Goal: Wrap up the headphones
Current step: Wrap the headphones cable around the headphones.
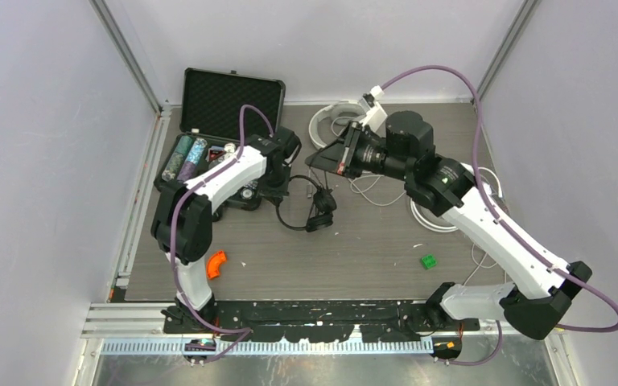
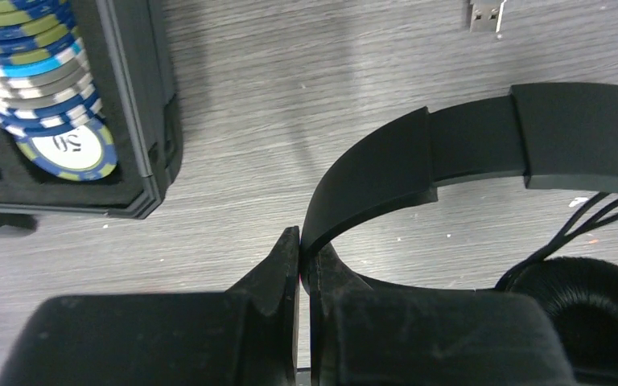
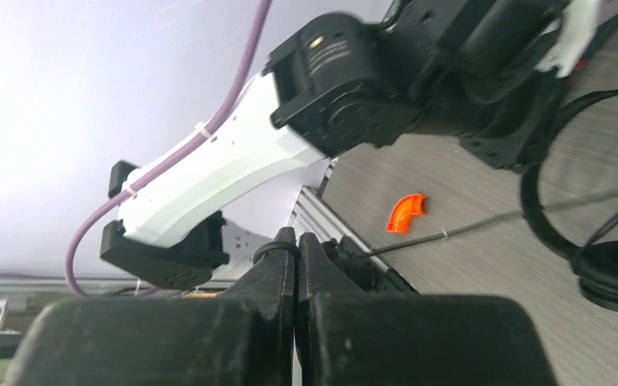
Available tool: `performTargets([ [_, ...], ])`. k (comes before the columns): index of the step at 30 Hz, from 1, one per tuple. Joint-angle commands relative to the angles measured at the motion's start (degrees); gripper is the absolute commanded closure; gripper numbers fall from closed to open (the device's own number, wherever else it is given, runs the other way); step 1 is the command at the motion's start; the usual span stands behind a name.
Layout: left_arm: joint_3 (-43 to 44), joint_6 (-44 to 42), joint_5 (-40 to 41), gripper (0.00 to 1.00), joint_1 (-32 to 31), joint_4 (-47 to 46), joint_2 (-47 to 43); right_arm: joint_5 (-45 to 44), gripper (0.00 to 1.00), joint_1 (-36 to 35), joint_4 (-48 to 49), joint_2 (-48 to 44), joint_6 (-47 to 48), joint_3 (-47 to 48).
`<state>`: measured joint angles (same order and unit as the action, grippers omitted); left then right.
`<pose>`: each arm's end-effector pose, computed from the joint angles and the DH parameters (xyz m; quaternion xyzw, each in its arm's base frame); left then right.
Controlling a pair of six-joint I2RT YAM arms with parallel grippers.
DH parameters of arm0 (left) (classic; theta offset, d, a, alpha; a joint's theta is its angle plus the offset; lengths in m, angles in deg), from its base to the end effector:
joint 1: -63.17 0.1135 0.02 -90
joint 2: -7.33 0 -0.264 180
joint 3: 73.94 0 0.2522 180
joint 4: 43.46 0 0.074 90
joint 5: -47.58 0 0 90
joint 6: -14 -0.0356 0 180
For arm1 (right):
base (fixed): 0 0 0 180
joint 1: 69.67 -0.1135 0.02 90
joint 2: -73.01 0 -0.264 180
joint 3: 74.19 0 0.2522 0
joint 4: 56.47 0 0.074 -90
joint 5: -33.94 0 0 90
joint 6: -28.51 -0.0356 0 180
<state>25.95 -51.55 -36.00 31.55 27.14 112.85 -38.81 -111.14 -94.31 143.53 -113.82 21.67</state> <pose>0.3152 -0.1894 0.2369 0.0553 0.9897 -0.0072 0.1318 0.1918 0.1836 0.4470 -0.0205 0.7765 0.5318 0.3374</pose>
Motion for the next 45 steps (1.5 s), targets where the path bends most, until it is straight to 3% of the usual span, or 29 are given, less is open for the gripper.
performTargets([
  [1,2.01,4.4,-4.0,1.0,1.8,-4.32,0.78,-2.27,1.0,-4.96,6.92,0.4,-2.64,1.07],
  [18,-0.61,9.69,-11.39,1.0,3.75,-11.27,-2.65,-6.29,1.0,-15.19,8.2,9.61,0.06,3.13],
  [33,-3.75,8.45,-13.58,1.0,3.75,-16.35,-5.3,-7.8,1.0,-18.31,10.2,12.35,3.46,7.45],
  [45,-7.91,7.8,-14.39,1.0,3.75,-20.07,-7.3,-20.83,1.0,-18.38,14.47,11.02,10.73,9.59],
])
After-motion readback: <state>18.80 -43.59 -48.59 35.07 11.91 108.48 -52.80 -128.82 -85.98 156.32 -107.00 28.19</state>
